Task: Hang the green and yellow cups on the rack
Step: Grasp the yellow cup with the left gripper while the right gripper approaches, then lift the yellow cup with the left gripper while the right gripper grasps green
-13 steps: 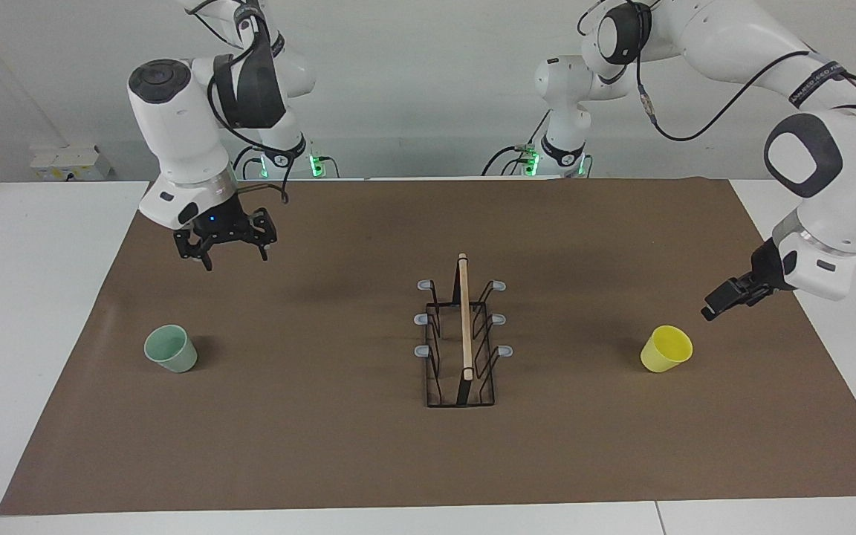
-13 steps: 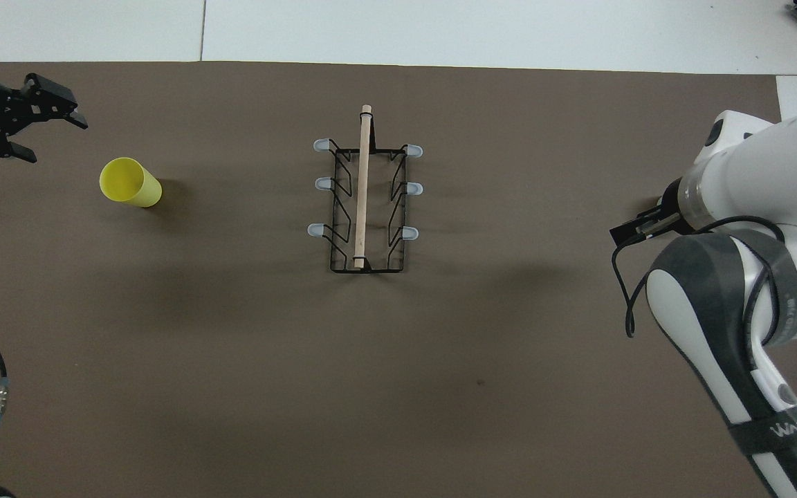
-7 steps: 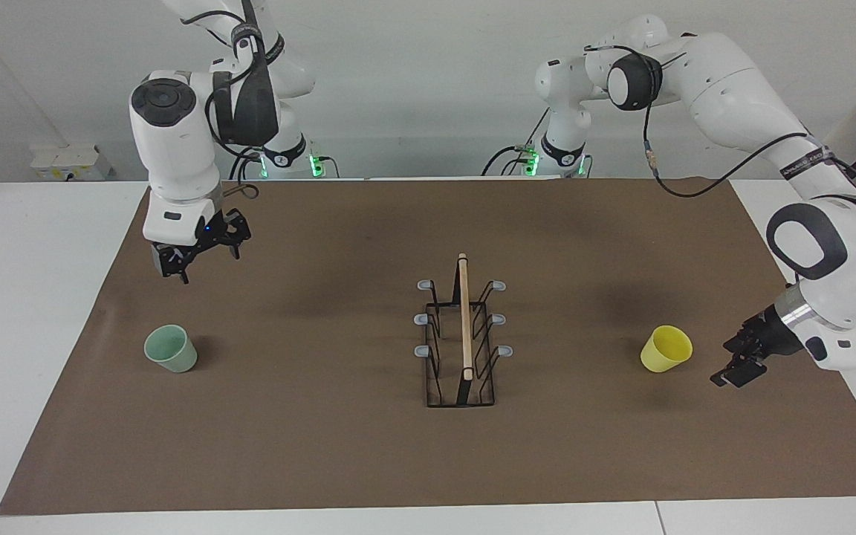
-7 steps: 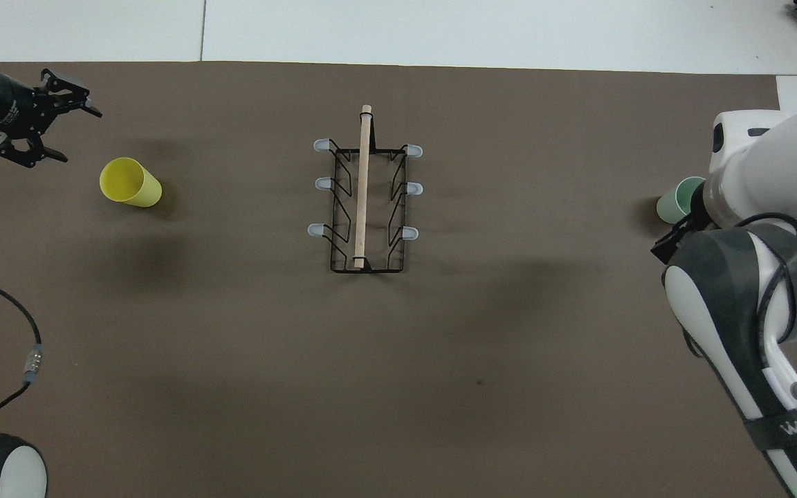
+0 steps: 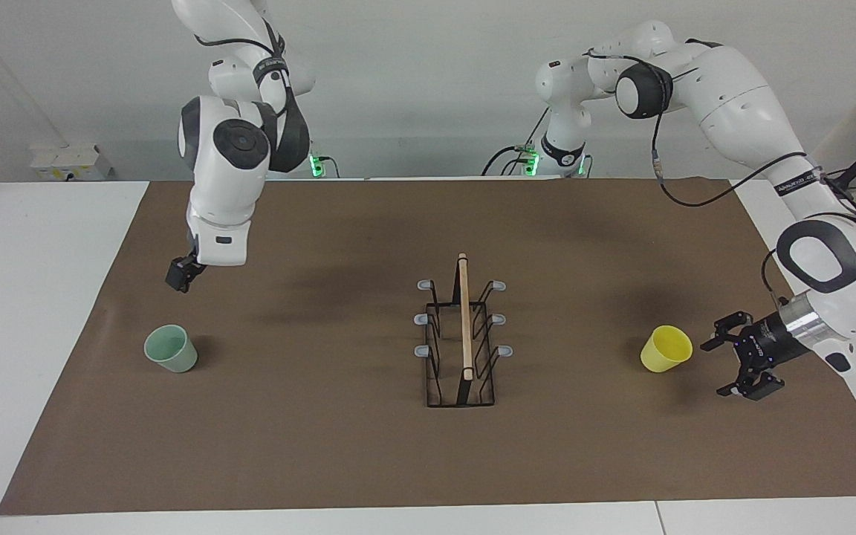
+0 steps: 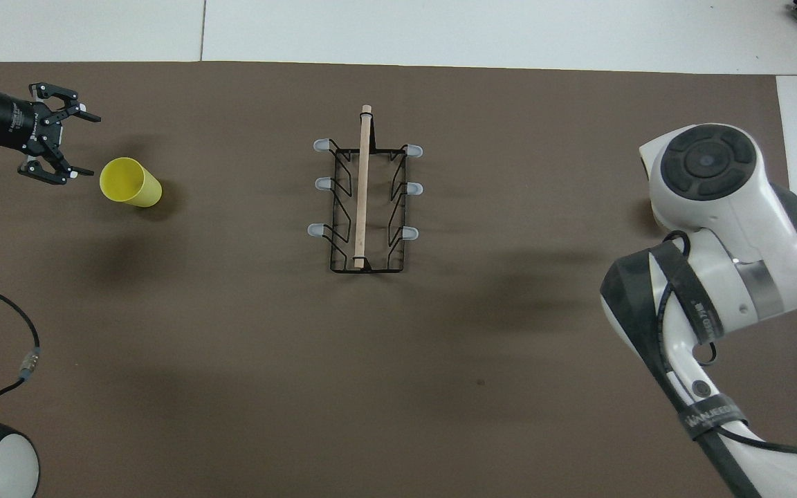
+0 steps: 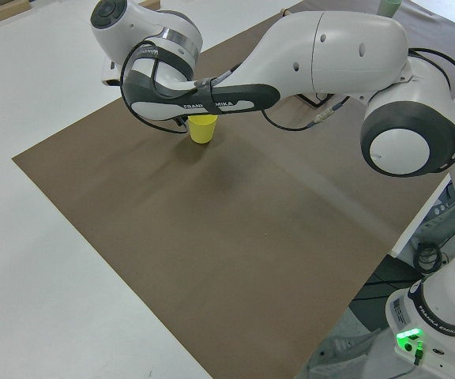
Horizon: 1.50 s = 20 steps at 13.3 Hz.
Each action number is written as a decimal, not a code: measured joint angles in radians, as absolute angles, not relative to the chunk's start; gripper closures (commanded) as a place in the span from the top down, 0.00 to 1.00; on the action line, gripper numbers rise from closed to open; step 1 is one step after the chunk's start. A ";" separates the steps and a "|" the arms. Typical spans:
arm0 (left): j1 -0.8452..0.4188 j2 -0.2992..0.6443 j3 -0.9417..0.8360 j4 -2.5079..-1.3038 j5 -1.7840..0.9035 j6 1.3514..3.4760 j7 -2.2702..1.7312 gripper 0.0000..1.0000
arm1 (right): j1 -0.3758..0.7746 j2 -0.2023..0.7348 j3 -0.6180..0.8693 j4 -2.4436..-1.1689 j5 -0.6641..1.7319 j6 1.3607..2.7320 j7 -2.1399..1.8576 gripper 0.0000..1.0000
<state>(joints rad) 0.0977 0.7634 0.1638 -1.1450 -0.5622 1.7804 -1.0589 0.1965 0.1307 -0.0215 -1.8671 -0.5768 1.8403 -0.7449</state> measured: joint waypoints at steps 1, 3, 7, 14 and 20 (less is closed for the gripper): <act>0.098 0.758 0.164 -1.172 -0.575 1.781 -1.075 1.00 | 0.214 0.146 -0.021 -1.868 -0.628 1.841 -0.775 1.00; 0.110 0.736 0.168 -1.236 -0.595 1.791 -1.074 1.00 | 0.251 0.176 -0.021 -1.870 -0.688 1.842 -0.800 1.00; 0.155 0.685 0.169 -1.330 -0.668 1.793 -1.057 1.00 | 0.258 0.220 -0.023 -1.912 -0.793 1.925 -0.808 1.00; 0.154 0.583 0.158 -1.638 -0.951 1.954 -1.045 1.00 | 0.303 0.374 -0.021 -1.941 -1.045 1.974 -0.827 1.00; 0.109 0.538 0.149 -1.751 -1.115 2.050 -1.036 1.00 | 0.289 0.454 -0.026 -1.954 -1.206 2.017 -0.822 1.00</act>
<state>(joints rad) 0.1087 0.5380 0.1490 -1.7505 -1.1149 2.0499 -1.0365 0.2892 0.4545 -0.0264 -1.9544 -1.2057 2.0170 -0.8224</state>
